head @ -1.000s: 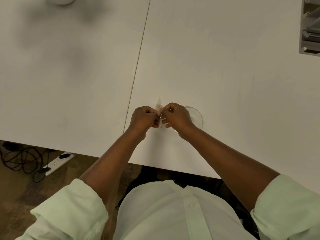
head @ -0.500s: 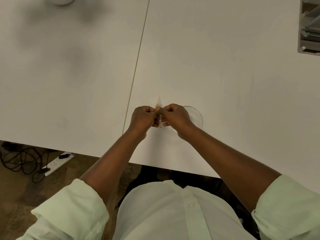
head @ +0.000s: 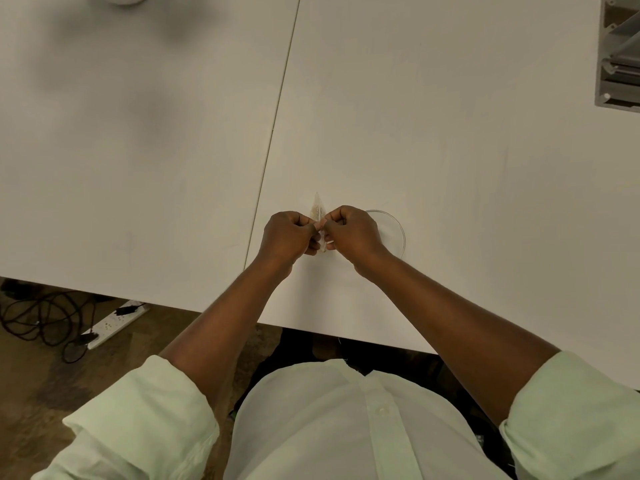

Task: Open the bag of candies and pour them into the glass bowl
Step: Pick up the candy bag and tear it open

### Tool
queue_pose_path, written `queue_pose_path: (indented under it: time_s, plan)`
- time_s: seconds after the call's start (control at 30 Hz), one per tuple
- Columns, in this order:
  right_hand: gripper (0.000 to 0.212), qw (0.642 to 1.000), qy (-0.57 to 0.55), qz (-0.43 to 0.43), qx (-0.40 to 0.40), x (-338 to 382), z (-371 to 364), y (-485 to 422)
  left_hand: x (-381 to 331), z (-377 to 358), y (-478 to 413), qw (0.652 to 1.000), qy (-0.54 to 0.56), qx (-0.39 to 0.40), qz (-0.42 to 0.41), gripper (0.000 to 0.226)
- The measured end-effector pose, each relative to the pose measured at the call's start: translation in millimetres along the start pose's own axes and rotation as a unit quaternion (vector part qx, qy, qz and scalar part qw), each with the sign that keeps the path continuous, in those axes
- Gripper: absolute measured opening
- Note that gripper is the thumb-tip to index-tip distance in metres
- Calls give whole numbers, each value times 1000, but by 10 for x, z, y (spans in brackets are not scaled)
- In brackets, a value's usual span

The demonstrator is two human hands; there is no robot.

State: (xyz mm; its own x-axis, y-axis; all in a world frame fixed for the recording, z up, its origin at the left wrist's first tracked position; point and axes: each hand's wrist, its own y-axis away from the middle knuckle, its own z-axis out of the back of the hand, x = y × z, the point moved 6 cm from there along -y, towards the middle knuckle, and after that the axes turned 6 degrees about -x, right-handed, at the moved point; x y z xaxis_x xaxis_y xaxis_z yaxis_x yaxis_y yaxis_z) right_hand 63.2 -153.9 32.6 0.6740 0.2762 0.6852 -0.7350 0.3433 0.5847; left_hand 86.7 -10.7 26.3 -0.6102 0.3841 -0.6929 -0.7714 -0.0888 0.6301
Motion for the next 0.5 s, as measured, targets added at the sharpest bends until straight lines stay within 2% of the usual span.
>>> queue_pose_path:
  time_s: [0.5]
  plan:
    - [16, 995, 72, 64, -29, 33, -60, 12, -60, -36, 75, 995, -79, -50, -28, 10]
